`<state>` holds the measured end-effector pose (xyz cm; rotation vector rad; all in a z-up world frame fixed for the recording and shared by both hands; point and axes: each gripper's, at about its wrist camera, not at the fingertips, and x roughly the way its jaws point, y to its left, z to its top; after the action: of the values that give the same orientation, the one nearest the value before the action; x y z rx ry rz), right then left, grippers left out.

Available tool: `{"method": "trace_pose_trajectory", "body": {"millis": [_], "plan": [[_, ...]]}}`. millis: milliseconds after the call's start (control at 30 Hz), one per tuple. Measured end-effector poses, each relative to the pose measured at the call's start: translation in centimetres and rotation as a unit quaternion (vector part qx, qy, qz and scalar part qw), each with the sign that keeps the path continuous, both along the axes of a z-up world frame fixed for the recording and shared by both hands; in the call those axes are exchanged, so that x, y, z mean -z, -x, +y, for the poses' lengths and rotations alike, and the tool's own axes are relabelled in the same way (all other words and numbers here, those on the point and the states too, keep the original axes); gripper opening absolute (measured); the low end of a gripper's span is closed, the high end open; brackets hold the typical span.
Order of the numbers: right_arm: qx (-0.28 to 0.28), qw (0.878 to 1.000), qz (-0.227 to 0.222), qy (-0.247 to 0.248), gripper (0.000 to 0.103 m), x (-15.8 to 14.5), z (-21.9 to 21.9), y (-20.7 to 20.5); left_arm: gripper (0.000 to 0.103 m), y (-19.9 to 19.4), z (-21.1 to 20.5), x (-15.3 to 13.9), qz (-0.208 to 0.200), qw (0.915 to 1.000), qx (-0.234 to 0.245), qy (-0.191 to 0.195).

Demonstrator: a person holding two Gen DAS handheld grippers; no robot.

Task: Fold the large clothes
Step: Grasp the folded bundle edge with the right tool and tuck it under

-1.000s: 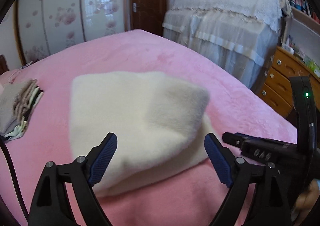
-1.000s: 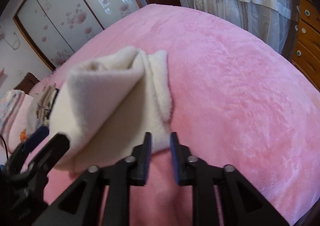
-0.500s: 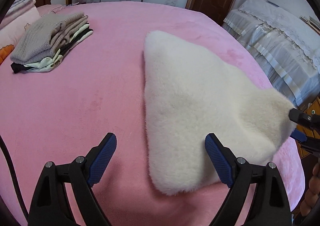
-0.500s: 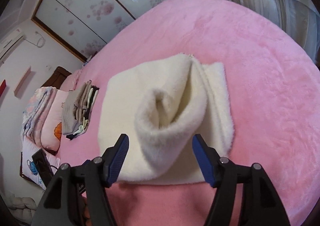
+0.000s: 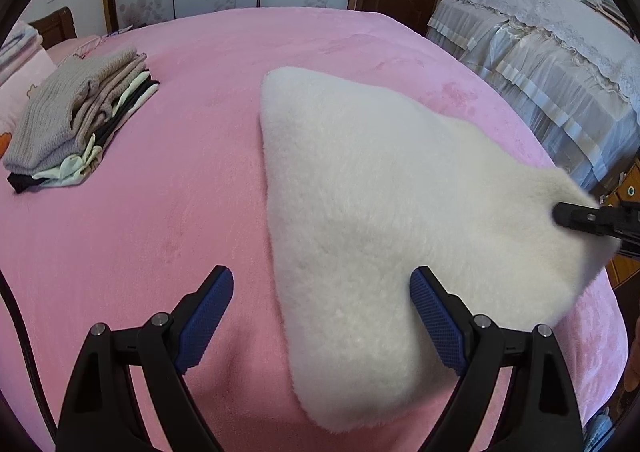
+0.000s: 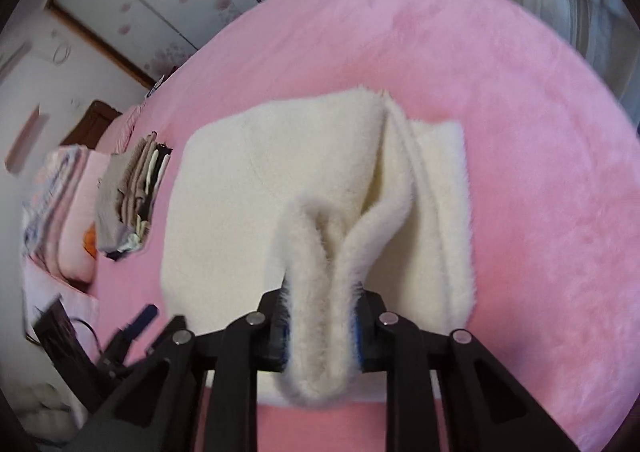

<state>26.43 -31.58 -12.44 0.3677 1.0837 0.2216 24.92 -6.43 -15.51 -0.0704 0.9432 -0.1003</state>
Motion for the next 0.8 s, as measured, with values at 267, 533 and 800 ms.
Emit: {"method": "trace_pose_trajectory", "body": {"millis": [267,533,800], "plan": [[0.046,0.999,0.007,0.019,0.017,7.3,-4.9,4.6,0.090,0.7,-3.3,2.9,0.024,0.9986,0.040,-0.026],[0.096,0.995,-0.011,0.036,0.062,5.6,-6.7,6.8,0.090,1.0,-3.4,2.0,0.032,0.9971,0.051,-0.046],[0.066,0.985,-0.111,0.113,0.060,-2.2,-4.3,3.1,0.090,-1.5,-3.6,-4.6,-0.021,0.9949,0.076,-0.062]]}}
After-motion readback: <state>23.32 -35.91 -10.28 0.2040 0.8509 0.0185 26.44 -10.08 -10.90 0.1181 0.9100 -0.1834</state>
